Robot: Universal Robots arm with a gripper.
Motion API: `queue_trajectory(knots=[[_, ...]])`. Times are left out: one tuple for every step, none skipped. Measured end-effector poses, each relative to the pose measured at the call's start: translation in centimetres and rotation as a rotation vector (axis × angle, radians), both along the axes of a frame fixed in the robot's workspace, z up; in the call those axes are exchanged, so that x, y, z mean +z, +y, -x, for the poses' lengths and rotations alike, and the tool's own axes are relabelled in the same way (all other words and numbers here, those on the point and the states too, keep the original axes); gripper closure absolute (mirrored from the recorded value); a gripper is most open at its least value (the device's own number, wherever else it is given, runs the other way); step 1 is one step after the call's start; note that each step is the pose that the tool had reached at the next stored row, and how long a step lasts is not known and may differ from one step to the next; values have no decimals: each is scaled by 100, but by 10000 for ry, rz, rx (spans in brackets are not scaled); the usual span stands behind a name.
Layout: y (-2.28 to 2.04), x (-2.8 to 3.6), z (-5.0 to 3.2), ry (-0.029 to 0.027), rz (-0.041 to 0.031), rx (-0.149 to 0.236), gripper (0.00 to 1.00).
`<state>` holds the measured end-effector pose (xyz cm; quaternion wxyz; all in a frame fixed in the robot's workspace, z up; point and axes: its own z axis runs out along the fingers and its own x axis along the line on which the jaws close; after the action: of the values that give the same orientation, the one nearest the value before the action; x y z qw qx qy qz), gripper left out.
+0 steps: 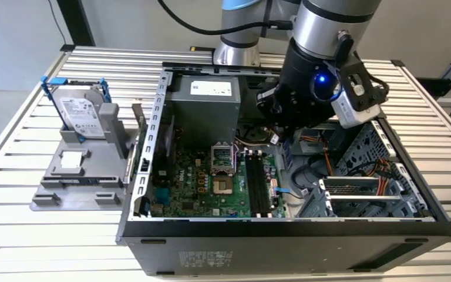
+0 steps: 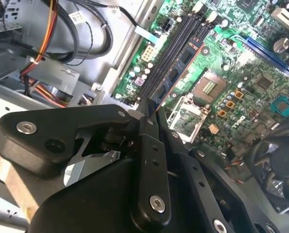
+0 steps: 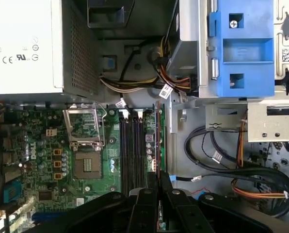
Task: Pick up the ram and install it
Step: 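Insert the ram into the slot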
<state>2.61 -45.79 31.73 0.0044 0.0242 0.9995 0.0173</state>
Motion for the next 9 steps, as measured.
queue_trajectory(knots=[[-1, -18, 10, 0, 1, -1, 100], [-3, -36, 18, 0, 1, 0, 100], [-5, -54, 23, 0, 1, 0, 100], [-11, -67, 27, 5, 7, 1, 100], [-13, -74, 27, 14, 27, 2, 100], [-18, -78, 27, 23, 45, 0, 100], [-21, -94, 27, 25, 47, 0, 100], [-21, -112, 27, 25, 46, -2, 100], [-21, -130, 27, 26, 47, -14, 100]])
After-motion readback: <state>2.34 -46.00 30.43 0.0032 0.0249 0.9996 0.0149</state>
